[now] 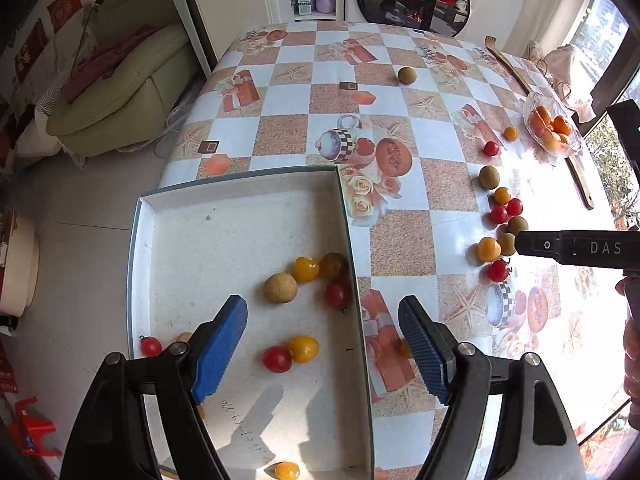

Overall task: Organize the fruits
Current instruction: 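Move both grippers back over the fruits on the table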

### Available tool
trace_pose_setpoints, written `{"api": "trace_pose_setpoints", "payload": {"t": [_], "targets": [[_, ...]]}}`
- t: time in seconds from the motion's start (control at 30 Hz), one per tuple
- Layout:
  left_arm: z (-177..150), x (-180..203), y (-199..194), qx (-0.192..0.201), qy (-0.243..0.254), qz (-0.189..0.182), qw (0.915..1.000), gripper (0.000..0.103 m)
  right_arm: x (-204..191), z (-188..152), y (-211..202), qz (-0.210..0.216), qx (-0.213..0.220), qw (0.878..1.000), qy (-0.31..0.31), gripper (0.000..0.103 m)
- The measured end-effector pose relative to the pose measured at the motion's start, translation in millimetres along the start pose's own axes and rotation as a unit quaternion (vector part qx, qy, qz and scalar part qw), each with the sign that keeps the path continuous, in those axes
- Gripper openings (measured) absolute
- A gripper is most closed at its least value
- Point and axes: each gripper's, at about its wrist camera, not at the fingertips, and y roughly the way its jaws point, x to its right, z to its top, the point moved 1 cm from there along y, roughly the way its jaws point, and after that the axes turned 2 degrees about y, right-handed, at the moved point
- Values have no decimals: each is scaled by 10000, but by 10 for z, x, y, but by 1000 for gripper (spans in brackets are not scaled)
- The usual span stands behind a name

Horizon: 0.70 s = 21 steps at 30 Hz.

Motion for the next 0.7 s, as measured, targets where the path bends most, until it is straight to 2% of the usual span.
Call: {"api": "trace_pose_setpoints", "payload": {"t": [0.13, 0.27, 0.53, 0.67, 0.7], "targets": [[100, 352, 116, -110, 309, -166, 9993, 79, 351, -2, 79, -161, -33, 9992, 364, 81], [89, 624, 313, -368, 523, -268, 9976, 79, 499, 35, 129, -126, -67, 9989, 443, 64], [139, 912, 542, -535, 670, -386, 9956, 79, 455, 222, 333, 142, -117, 9989, 437, 59], [203, 1003, 661, -582, 802, -371, 9944, 79, 452, 266, 391, 198, -202, 9986, 439, 44], [219, 1025, 681, -582, 826, -399, 9941, 79, 448, 272, 406, 204, -232, 9986, 426, 43]]}}
